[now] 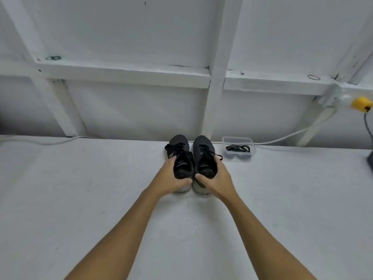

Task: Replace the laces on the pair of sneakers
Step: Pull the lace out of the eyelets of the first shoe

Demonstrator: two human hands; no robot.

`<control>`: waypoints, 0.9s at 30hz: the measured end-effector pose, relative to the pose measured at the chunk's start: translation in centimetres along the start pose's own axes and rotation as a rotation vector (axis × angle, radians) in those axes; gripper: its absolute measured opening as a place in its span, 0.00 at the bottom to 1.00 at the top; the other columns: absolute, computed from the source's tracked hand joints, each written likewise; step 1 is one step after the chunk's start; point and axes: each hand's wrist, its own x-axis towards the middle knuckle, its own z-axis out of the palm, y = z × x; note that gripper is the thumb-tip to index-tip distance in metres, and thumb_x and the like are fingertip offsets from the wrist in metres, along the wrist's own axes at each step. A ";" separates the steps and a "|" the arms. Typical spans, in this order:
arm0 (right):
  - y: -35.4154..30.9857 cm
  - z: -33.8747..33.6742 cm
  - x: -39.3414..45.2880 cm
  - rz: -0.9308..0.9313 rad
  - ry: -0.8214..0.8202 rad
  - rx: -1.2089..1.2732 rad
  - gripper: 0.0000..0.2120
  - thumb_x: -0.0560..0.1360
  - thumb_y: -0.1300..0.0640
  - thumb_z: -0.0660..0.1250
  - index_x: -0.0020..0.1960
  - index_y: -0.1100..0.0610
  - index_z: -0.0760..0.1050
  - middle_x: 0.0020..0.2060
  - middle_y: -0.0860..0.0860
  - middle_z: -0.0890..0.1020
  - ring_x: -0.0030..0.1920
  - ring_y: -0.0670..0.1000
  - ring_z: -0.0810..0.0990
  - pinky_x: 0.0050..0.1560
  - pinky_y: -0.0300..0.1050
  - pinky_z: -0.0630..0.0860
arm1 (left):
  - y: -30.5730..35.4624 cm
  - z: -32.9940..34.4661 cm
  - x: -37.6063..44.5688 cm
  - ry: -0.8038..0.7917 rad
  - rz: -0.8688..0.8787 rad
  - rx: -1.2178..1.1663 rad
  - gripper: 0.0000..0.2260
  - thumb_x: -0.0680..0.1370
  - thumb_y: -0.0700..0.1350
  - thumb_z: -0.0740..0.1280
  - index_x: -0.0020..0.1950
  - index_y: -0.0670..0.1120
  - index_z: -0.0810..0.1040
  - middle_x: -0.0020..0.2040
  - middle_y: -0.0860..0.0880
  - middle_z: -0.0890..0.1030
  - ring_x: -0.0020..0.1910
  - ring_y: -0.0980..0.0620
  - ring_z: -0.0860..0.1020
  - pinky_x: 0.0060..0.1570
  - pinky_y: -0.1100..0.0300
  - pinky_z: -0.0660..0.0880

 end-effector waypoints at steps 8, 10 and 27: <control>1.2 0.3 0.1 0.131 0.005 -0.041 0.30 0.69 0.56 0.78 0.69 0.50 0.72 0.54 0.40 0.79 0.55 0.44 0.78 0.48 0.22 0.69 | 1.2 0.6 -0.9 0.110 -0.024 -0.017 0.18 0.67 0.48 0.75 0.55 0.58 0.77 0.50 0.57 0.82 0.49 0.59 0.81 0.50 0.55 0.80; 1.4 0.5 0.1 0.164 0.026 -0.038 0.33 0.69 0.53 0.78 0.71 0.52 0.71 0.57 0.44 0.80 0.57 0.46 0.79 0.53 0.30 0.72 | 1.1 0.7 -1.2 0.137 -0.070 -0.012 0.21 0.65 0.54 0.75 0.57 0.58 0.76 0.53 0.56 0.81 0.51 0.58 0.81 0.51 0.56 0.80; 1.5 0.6 -7.6 0.162 0.117 -0.071 0.30 0.69 0.54 0.78 0.69 0.49 0.72 0.53 0.35 0.78 0.54 0.31 0.76 0.51 0.23 0.69 | 0.6 0.5 -9.5 0.244 -0.149 0.088 0.30 0.68 0.53 0.77 0.68 0.52 0.74 0.60 0.56 0.79 0.57 0.55 0.78 0.58 0.57 0.77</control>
